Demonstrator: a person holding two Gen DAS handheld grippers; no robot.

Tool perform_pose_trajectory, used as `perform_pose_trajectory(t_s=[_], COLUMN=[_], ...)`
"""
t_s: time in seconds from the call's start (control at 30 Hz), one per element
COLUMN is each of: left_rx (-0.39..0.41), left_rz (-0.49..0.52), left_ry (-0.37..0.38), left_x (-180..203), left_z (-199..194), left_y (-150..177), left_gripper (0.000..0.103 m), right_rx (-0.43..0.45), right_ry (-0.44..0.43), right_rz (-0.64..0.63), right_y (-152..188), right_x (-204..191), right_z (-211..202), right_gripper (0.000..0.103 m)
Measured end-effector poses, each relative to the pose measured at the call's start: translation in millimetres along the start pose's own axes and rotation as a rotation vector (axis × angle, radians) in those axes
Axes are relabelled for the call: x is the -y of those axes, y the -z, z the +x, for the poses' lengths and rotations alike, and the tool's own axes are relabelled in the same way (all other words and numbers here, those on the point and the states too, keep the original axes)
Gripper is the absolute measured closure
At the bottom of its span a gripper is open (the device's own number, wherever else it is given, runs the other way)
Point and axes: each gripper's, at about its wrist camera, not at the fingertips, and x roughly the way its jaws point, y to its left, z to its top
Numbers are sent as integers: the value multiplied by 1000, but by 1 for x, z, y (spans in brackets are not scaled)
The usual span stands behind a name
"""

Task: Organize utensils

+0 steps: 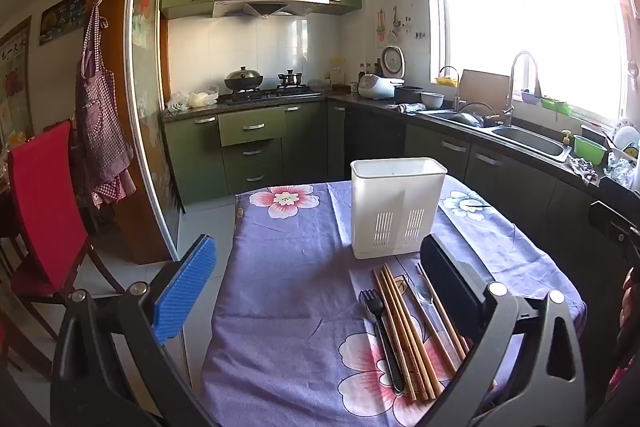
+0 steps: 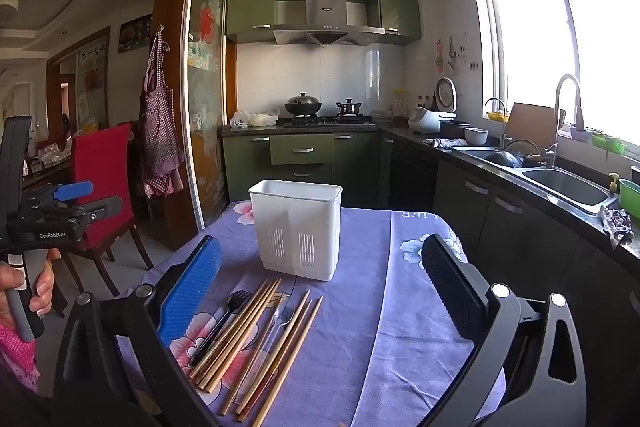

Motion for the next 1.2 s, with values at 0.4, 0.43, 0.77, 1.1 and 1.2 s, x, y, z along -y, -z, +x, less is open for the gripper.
perform_pose_trajectory(t_s=[0.4,0.43,0.77,1.1,1.2], left_rx=[-12,-12,-12,-16,-15], left_rz=[8,6,11,17,15], left_ry=[9,10,15,17,17], left_x=[1,0,2,4,4], left_z=[7,8,9,8,7], left_y=[4,4,8,7,8], left_gripper=[6,6,6,6,6], right_rx=[-5,-6,-19,-19,-23], right_ry=[0,1,-2,3,1], right_rz=[9,9,54,39,40], right_y=[1,1,-2,0,-1], right_x=[1,1,8,3,4], right_z=[0,1,4,3,6], right_gripper=[4,4,4,4,4])
